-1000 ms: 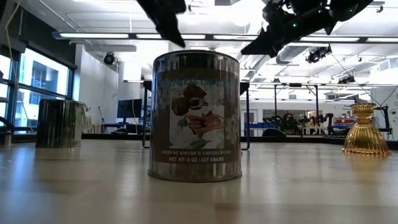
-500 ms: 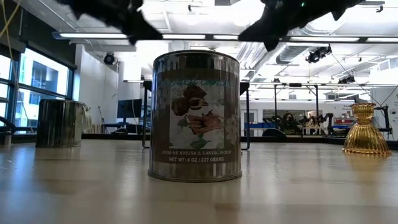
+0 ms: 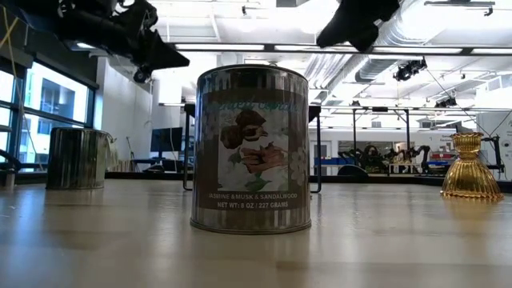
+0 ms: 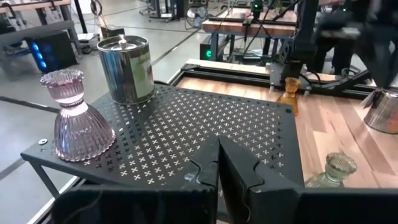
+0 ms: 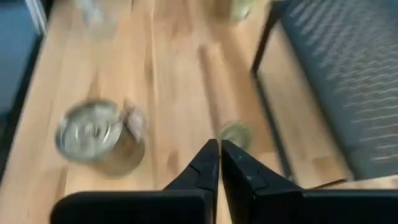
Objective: Pick & Place candle stick holders
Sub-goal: Put the brown scented candle on the shelf
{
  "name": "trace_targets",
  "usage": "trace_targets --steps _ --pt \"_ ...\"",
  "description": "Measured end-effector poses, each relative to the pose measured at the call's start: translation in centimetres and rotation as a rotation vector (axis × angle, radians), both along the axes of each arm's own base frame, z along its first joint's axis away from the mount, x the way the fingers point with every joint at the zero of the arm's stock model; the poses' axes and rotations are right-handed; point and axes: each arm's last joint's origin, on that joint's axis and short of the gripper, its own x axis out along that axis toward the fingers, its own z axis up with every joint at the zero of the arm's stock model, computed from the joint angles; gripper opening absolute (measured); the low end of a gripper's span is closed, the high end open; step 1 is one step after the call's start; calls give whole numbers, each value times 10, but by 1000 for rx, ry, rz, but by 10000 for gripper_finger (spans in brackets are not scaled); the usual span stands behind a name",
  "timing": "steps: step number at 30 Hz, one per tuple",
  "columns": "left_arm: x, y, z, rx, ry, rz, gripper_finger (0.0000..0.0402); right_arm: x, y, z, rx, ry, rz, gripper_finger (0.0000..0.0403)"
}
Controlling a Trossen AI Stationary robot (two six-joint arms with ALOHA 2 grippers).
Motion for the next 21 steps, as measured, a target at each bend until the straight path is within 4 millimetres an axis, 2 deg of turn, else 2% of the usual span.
trace_targets --steps 6,12,16,21 --pt "1 0 -1 0 2 -1 1 34 56 -16 -31 137 161 67" --pt "1 0 -1 -1 3 -1 1 54 108 -29 -202 220 393 128" --pt "1 0 -1 -1 3 -1 1 71 126 -37 -229 222 476 139" --pt "1 0 -1 -3 4 1 1 87 135 -59 -254 273 554 124"
